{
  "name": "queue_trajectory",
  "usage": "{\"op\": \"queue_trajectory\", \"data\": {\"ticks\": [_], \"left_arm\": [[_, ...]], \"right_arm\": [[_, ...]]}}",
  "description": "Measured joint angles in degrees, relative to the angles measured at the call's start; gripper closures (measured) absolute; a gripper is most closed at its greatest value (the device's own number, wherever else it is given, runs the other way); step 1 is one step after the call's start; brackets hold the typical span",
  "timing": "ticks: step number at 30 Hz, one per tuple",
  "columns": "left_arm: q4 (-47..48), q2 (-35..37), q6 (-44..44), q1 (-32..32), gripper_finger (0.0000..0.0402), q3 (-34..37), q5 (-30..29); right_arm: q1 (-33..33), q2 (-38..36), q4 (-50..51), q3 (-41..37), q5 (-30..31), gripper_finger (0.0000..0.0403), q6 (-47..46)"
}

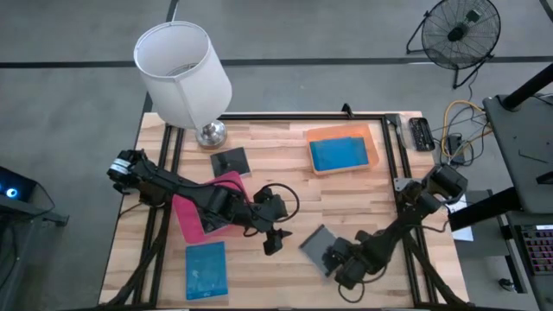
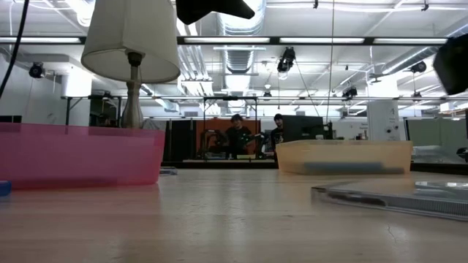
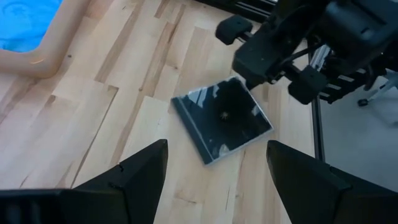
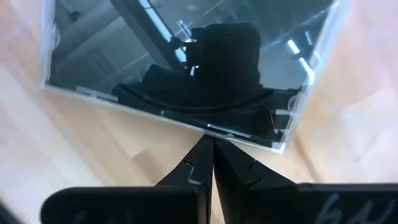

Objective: Pick & place jewel cases by type
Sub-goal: Put the bottom black CD case into the pink bin

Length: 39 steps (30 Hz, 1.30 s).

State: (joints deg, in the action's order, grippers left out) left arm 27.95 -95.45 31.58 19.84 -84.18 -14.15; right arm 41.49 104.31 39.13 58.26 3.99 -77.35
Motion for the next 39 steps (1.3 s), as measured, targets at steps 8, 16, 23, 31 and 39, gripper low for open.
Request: {"op": "queue_trajectory", "data": {"ticks": [8, 16, 23, 31, 39], "left_arm": [[0.0, 0.1, -0.3, 0.0, 0.0145, 0.0, 0.0], [0.2, 0.1, -1.5, 0.0, 0.0145, 0.0, 0.2], [1.5, 0.1, 1.5, -0.5, 0.0145, 0.0, 0.2], [5.5, 0.1, 16.2, -1.6, 0.0145, 1.0, 2.5], [-5.5, 0.1, 25.6, -0.9, 0.0145, 7.7, 3.2]], "right_arm": [[-5.4, 0.0, 3.5, 0.0, 2.4, 0.0394, 6.8], [-11.6, -0.1, 4.3, 0.2, 2.4, 0.0394, 15.6], [-15.8, 0.0, 3.5, 0.3, 2.4, 0.0394, 20.7], [-15.8, -1.4, 2.7, 0.3, 3.1, 0.0394, 16.6], [-15.6, -9.5, 2.7, 0.1, 3.4, 0.0354, 8.6]]}}
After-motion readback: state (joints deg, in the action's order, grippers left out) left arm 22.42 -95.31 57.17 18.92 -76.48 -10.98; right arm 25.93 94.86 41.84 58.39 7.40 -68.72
